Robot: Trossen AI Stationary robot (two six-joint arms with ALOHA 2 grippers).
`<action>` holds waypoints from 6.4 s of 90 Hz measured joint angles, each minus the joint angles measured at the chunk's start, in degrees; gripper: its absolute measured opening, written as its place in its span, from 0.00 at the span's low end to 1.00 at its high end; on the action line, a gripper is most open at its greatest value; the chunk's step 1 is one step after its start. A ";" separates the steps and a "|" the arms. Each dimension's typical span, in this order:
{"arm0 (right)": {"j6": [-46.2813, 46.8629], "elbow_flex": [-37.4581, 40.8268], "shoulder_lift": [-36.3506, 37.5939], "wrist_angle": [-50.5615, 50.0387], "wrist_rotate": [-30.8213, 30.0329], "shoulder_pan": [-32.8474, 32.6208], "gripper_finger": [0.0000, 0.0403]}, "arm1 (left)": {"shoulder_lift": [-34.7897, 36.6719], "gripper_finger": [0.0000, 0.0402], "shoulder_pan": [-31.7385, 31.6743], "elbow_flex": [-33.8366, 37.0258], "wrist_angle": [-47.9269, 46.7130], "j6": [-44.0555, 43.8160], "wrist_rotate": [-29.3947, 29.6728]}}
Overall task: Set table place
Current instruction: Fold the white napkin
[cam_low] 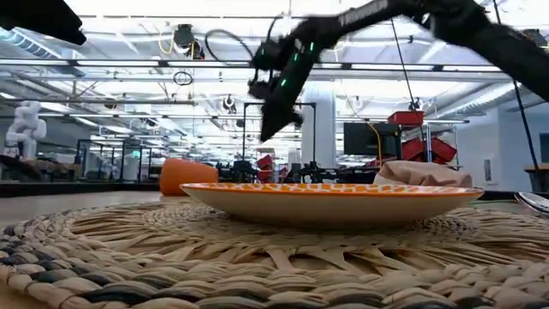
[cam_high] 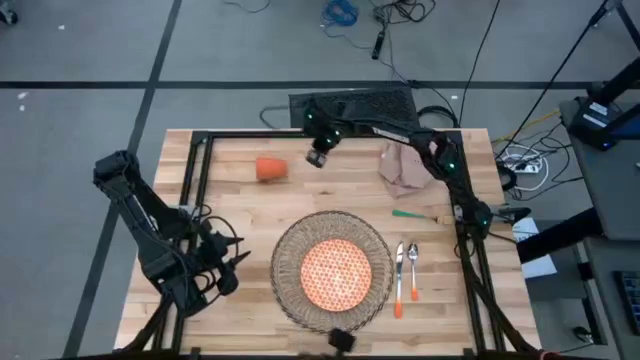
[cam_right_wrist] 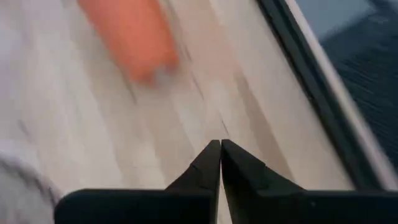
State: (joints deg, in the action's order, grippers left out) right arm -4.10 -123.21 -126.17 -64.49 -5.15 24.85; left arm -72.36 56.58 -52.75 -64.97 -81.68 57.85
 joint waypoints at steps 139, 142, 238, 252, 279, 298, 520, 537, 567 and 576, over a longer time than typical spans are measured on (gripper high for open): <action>14.16 77.17 38.34 22.43 -27.56 -1.23 0.36 | -10.08 0.44 -13.07 0.00 19.18 19.18 0.91; 14.29 77.17 38.34 22.37 -27.47 -0.60 0.36 | -10.08 0.44 -13.07 0.00 19.27 19.18 0.84; 15.23 66.17 49.70 15.89 -27.99 -14.40 0.00 | -10.08 0.44 -20.75 0.00 24.64 27.70 0.26; 13.43 57.05 55.36 13.38 -27.05 -20.52 0.00 | -10.08 0.44 -23.55 0.01 30.77 34.89 -0.28; 12.03 44.04 58.05 9.78 -17.58 -29.72 0.00 | -11.13 0.44 -29.98 0.02 50.71 54.98 -8.03; 14.84 42.72 58.09 7.35 -16.75 -32.48 0.00 | -15.18 0.44 -33.44 0.02 60.09 60.60 -12.50; 18.65 42.76 53.53 4.75 -21.09 -38.63 0.00 | -10.02 0.00 -41.39 -42.08 22.42 86.26 -21.86; 18.51 42.74 53.53 3.55 -21.27 -38.72 0.04 | -12.85 0.00 -43.22 -49.13 14.16 83.50 -25.01; 22.78 43.90 53.62 -2.97 -26.18 -38.99 0.19 | -14.23 0.00 -45.61 -55.80 12.37 82.02 -26.50; 23.39 44.77 53.64 -2.40 -25.48 -39.92 0.21 | -14.25 0.00 -46.72 -58.00 11.36 81.86 -26.51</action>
State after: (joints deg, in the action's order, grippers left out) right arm 19.29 -78.43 -72.53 -66.89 -30.63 -15.07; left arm -86.61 9.85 -110.75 -53.61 0.18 31.34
